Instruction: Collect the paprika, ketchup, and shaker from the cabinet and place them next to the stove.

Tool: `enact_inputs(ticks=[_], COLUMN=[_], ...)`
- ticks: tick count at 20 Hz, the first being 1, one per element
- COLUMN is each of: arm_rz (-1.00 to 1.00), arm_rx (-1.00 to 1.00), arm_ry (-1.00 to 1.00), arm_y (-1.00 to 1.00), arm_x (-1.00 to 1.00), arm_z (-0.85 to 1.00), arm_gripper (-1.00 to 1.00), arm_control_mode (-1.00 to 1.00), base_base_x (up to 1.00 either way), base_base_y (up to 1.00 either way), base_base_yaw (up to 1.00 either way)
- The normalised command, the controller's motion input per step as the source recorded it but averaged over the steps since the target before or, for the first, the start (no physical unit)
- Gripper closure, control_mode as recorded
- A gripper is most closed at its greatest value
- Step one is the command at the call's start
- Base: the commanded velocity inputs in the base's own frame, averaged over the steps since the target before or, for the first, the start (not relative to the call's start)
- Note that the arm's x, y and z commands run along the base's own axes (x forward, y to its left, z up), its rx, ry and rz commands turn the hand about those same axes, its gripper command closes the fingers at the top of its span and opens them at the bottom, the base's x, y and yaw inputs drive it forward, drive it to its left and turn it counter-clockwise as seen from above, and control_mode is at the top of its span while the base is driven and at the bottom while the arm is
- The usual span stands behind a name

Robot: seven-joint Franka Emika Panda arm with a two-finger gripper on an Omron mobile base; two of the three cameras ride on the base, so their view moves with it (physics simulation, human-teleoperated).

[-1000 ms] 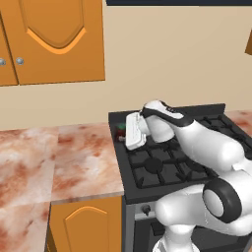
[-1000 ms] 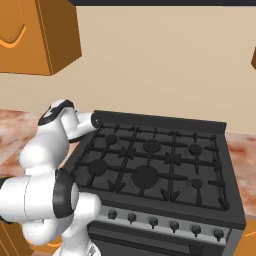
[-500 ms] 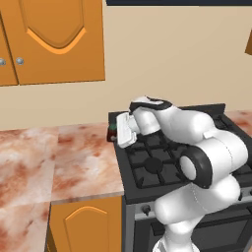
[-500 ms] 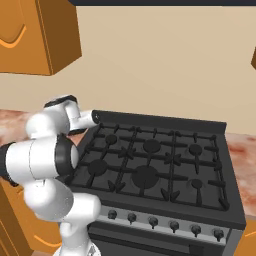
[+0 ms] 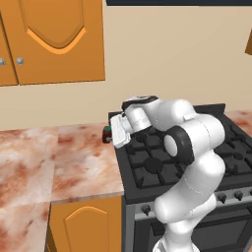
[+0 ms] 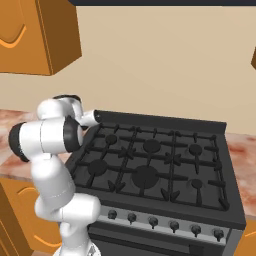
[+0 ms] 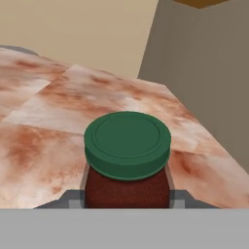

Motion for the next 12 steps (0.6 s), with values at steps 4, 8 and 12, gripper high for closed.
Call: enact_inputs(ticks=[4, 8, 12], arm_rz=[0.05, 0.05, 0.04], arm_rx=[0.0, 0.0, 0.0], arm_ry=[0.0, 0.0, 0.0], arm_y=[0.12, 0.11, 0.09], arm_x=[0.42, 0.39, 0.37], arm_z=[-0.33, -0.32, -0.25], arm_gripper=[1.0, 1.0, 1.0], arm_control_mode=[-1.0, -1.0, -1.0], base_base_x=[0.0, 0.0, 0.0], base_base_y=[0.0, 0.0, 0.0], base_base_yaw=[0.0, 0.0, 0.0])
